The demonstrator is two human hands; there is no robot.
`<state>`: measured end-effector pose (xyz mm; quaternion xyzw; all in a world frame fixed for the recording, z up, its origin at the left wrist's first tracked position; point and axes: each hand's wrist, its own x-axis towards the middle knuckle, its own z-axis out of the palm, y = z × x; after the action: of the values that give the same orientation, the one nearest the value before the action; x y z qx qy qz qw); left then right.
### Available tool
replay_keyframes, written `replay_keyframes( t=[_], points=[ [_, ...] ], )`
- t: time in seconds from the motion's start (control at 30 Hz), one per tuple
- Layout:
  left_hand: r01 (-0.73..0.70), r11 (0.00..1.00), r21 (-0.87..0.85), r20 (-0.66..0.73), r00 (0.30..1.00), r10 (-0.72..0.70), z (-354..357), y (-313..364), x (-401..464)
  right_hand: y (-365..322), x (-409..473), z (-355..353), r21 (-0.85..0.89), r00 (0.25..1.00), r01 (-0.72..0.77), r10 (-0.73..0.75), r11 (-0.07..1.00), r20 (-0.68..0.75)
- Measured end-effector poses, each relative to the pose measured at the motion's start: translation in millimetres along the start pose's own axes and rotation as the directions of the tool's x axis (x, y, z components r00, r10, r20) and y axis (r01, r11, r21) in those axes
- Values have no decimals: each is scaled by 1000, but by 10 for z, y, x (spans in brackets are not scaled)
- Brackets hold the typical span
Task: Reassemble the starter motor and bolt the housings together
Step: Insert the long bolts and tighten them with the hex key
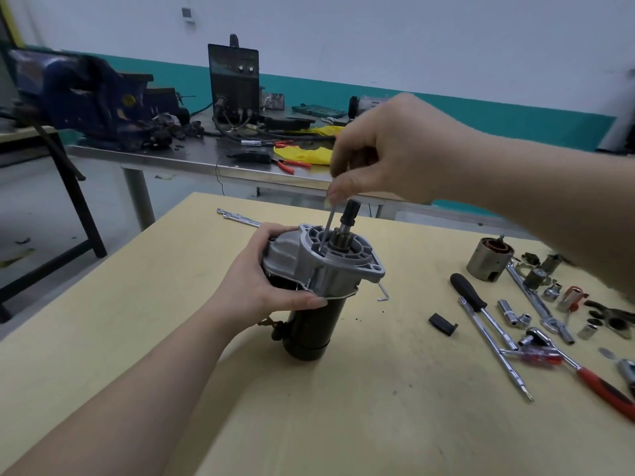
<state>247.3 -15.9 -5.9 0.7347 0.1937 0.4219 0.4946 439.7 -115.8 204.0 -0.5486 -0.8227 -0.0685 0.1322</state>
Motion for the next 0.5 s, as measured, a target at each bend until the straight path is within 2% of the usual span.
replay_keyframes(
  t=[0.1, 0.23, 0.33, 0.5],
  points=[
    [-10, 1000, 0, 15, 1000, 10, 6, 25, -8, 101, -116, 177, 210, 988, -59, 88, 976, -130],
    [-15, 1000, 3, 20, 1000, 15, 16, 27, -9, 182, -180, 373, 264, 968, 33, 35, 964, -248],
    [-15, 1000, -4, 4, 1000, 15, 14, 37, -10, 233, -150, 431, 310, 970, 38, 40, 950, -240],
    [-10, 1000, 3, -4, 1000, 10, 8, 25, -9, 290, -49, 384, 299, 990, 34, 9, 954, -138]
  ],
)
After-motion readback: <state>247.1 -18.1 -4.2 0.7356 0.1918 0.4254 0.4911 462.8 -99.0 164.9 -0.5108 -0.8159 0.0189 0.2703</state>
